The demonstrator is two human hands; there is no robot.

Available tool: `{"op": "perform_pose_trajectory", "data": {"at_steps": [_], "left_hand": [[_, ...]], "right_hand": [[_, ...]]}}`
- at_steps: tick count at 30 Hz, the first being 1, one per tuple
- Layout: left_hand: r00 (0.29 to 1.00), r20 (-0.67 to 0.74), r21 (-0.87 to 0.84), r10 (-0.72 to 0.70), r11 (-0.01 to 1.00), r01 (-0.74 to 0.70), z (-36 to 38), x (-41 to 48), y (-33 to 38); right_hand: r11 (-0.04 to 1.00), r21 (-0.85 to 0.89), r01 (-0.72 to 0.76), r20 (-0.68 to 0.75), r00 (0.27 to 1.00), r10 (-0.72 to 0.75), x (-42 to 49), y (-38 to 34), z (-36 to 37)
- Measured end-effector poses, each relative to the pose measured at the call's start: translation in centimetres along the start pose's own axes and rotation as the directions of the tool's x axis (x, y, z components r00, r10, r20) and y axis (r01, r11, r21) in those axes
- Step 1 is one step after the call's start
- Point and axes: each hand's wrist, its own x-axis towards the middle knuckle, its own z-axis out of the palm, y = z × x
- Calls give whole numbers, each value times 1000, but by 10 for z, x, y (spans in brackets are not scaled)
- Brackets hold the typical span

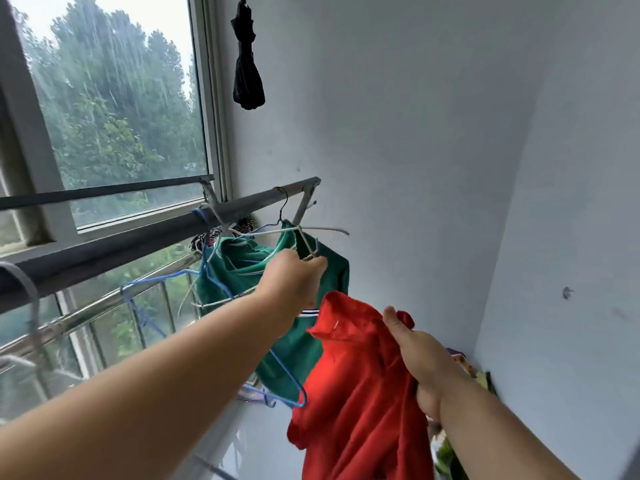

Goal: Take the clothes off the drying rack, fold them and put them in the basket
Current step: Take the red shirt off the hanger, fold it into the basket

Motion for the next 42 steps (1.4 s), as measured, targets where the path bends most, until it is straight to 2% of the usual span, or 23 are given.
{"op": "perform_pose_trajectory", "data": {"at_steps": [2,5,7,10,13,16,18,20,23,27,31,34,36,37,38,40,42], "left_hand": [[997,-74,84,4,996,2,5,-11,0],[986,-144,259,82,965,-43,15,-36,5],[986,-120,319,115,945,-71,23,-54,8],[988,-59,341,140,934,-112,38,-84,10],[975,157,313,154,929,-197,59,-123,9],[869,468,310,160,891,-331,80,-171,5],[821,557,323,125,878,-353,100,-204,-6],[826,556,363,98,865,-347,123,-236,-28],[844,532,335,68,899,-283,154,-273,-50],[837,547,373,-12,899,-230,179,-303,-52],[830,545,294,-120,954,-55,188,-309,-51],[853,467,182,-233,969,166,185,-305,-51],[832,430,12,-351,923,384,179,-301,-55],[811,430,-74,-397,880,470,175,-299,-56],[792,439,-142,-424,838,527,171,-294,-59],[772,461,-253,-437,769,587,165,-290,-64],[761,494,-303,-420,738,603,160,-286,-69]], "right_hand": [[992,109,-60,-9,998,61,-18,3,-13],[965,234,-115,-4,993,120,-42,11,-37],[942,317,-113,1,993,118,-55,16,-51],[929,353,-109,-2,993,117,-80,20,-71],[932,353,-87,29,996,82,-107,29,-96],[948,312,-67,66,997,49,-133,36,-117],[969,247,-29,77,997,10,-150,42,-131],[996,81,29,76,996,-35,-165,55,-141],[982,-129,135,48,990,-130,-182,73,-155],[899,-388,200,9,977,-213,-191,88,-174],[857,-469,212,-21,968,-251,-193,92,-185],[784,-587,204,-129,932,-339,-200,93,-195],[729,-650,214,-205,874,-440,-212,94,-201],[739,-629,241,-202,868,-454,-218,94,-203],[777,-572,264,-168,889,-425,-220,96,-203],[833,-501,235,-12,961,-278,-229,104,-202],[817,-553,163,115,986,-119,-227,119,-192]]}}
